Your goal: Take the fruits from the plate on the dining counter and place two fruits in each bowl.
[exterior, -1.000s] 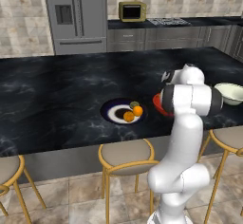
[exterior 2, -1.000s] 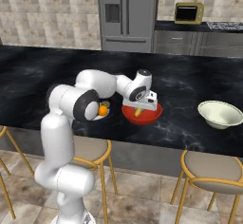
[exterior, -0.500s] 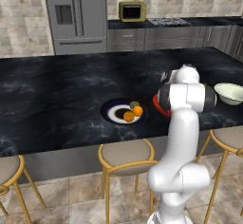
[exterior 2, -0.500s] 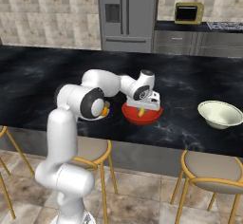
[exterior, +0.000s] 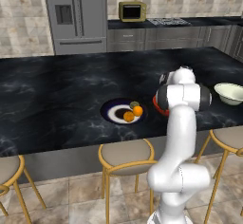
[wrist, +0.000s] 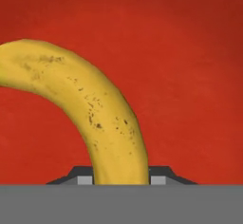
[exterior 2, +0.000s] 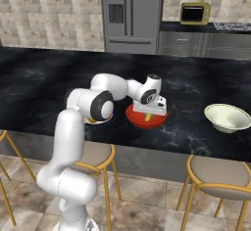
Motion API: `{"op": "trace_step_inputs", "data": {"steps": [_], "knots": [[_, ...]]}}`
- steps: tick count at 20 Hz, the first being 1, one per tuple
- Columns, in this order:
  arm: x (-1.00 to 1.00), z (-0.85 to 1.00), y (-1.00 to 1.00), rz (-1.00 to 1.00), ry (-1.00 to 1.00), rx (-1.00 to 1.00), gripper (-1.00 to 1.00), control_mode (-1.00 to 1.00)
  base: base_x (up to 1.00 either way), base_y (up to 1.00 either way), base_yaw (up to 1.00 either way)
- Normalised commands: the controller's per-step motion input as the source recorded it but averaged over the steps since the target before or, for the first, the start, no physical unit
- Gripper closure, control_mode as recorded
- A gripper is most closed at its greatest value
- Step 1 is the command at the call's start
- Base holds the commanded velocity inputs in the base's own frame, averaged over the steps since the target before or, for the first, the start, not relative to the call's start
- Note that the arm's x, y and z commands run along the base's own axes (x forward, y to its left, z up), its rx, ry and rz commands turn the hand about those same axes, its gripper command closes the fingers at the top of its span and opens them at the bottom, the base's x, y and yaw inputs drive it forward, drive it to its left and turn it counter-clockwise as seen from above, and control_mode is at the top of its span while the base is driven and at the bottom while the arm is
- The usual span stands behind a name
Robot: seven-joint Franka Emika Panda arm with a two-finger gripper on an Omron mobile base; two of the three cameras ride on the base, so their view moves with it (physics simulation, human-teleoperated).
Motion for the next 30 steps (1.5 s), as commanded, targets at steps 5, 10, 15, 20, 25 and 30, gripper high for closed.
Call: {"op": "trace_step_inputs", "data": {"steps": [5, 10, 15, 20, 25, 30], "knots": [[0.31, -0.18, 0.0, 0.01, 0.14, 0.0, 1.0, -1.0, 0.0, 0.0, 0.0], [0.22, -0.11, 0.0, 0.01, 0.11, 0.0, 1.0, -1.0, 0.0, 0.0, 0.0], [-0.08, 0.03, 0.0, 0.0, 0.01, 0.0, -1.0, -1.0, 0.0, 0.0, 0.0], [-0.11, 0.18, 0.03, 0.0, 0.0, 0.0, -1.0, -1.0, 0.0, 0.0, 0.0], [-0.16, 0.38, 0.13, 0.0, -0.03, -0.02, -1.0, -1.0, 0.0, 0.0, 0.0], [-0.51, 0.3, 0.38, -0.06, -0.03, 0.0, -1.0, -1.0, 0.0, 0.0, 0.0]]}}
